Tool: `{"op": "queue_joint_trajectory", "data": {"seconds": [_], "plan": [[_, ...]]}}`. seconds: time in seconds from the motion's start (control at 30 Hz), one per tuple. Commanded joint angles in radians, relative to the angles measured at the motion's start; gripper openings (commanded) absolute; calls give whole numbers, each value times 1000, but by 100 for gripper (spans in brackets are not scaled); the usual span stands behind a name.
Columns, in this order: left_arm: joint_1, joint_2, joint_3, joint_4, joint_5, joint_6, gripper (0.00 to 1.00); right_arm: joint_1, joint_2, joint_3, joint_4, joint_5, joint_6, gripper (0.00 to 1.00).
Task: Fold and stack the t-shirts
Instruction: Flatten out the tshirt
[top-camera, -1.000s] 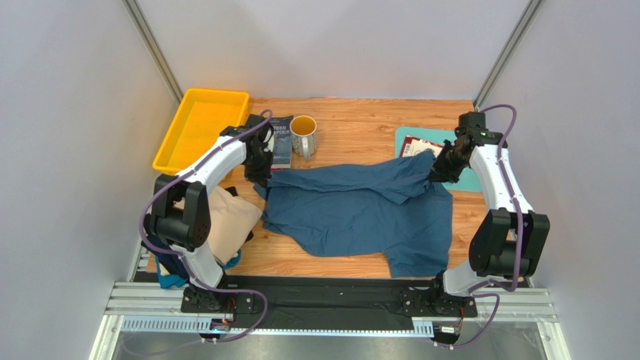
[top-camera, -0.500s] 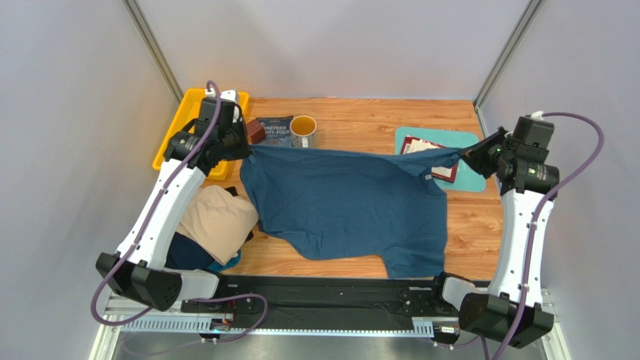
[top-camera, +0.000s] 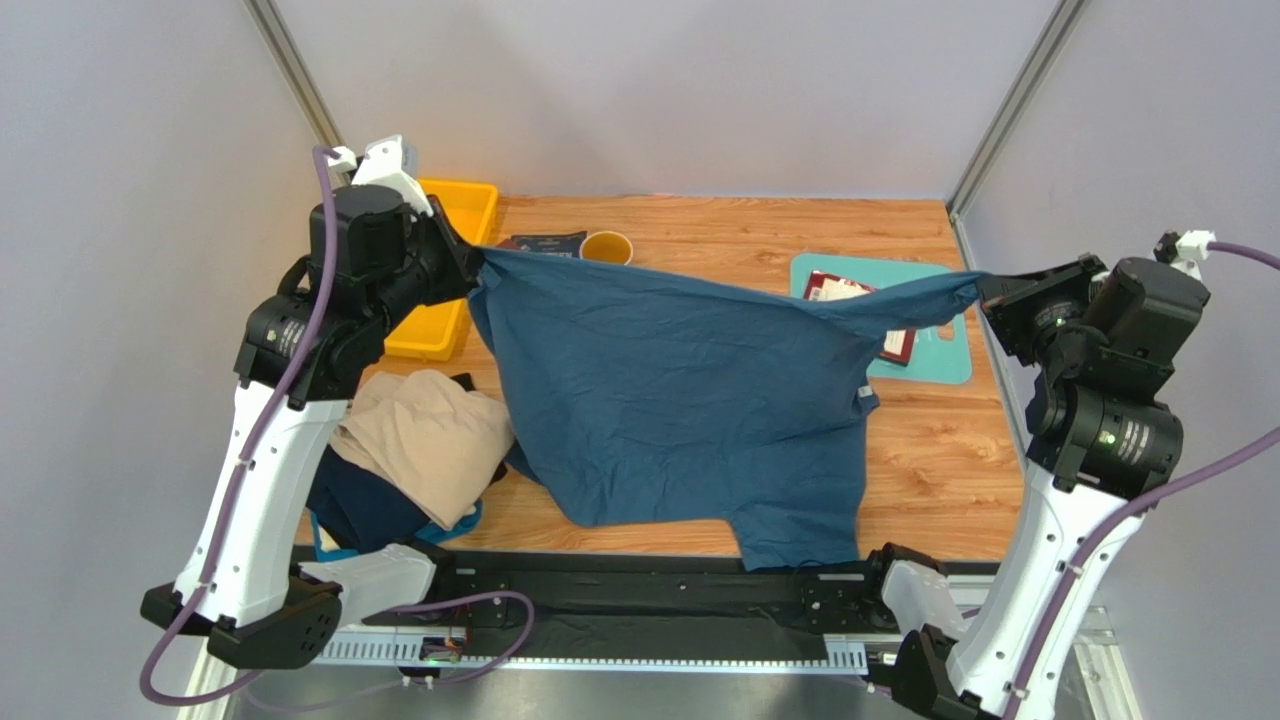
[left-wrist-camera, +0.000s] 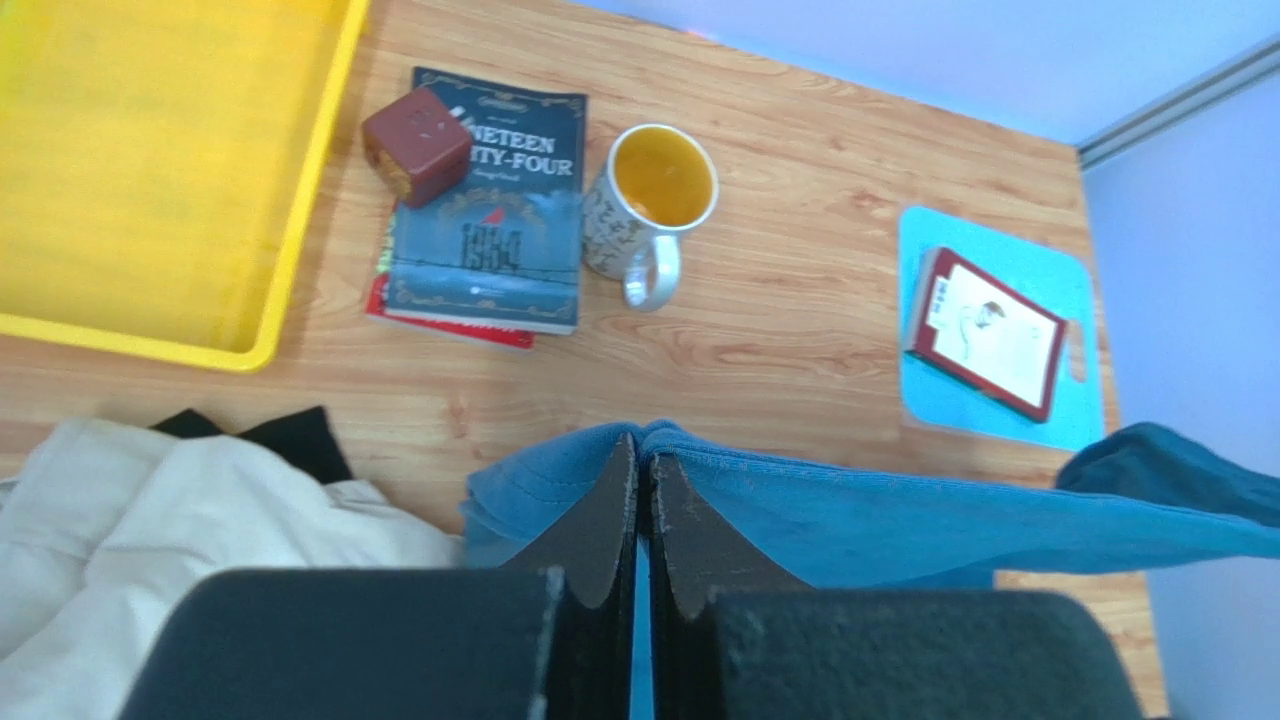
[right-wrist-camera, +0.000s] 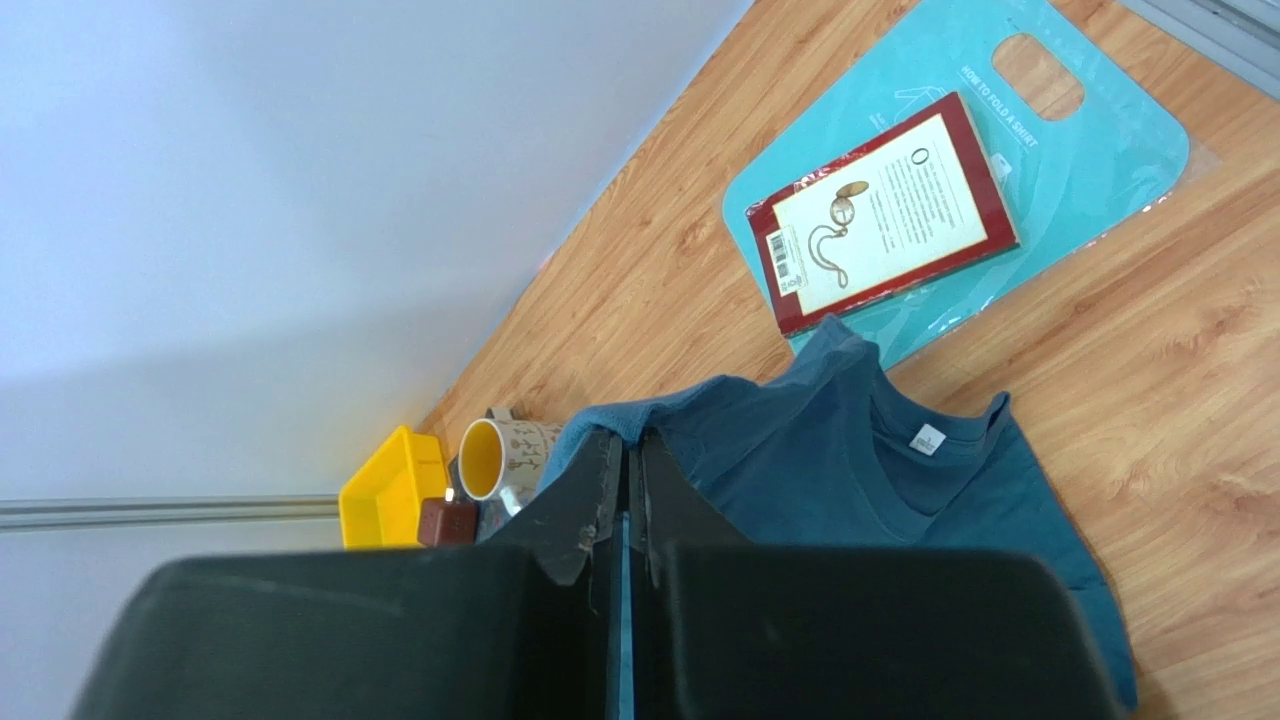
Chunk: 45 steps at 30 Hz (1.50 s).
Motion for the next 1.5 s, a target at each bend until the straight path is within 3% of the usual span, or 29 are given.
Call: {"op": "queue_joint_trajectory", "data": {"seconds": [0.0, 0.1, 0.23, 0.43, 0.63, 0.8, 0.9, 1.07, 1.3, 1.47], "plan": [[-19, -48, 15, -20, 19, -39, 0, -10, -141, 36, -33, 40, 45, 0], [-33, -115, -41, -3, 50, -40, 0, -10, -237, 54, -38, 85, 57, 0], [-34, -201, -82, 0, 26, -38, 0, -10, -227, 178, -78, 144, 34, 0], [-36, -223, 33, -14, 6, -16, 0, 31, -146, 427, -118, 183, -14, 0], [-36, -243, 100, -18, 52, -38, 0, 130, -120, 566, -118, 334, -46, 0], [-36, -260, 134, 3, 87, -41, 0, 318, -71, 694, -113, 503, -86, 0], [-36, -260, 93, 5, 116, -43, 0, 467, -52, 695, -75, 649, -127, 0], [-34, -223, -51, -11, 144, -59, 0, 593, 14, 672, -26, 718, -196, 0], [-34, -71, -105, -138, 46, 37, 0, 599, 118, 463, -81, 694, -179, 0], [-36, -1, -236, -107, -63, 82, 0, 576, 217, 309, -119, 666, -172, 0]]}}
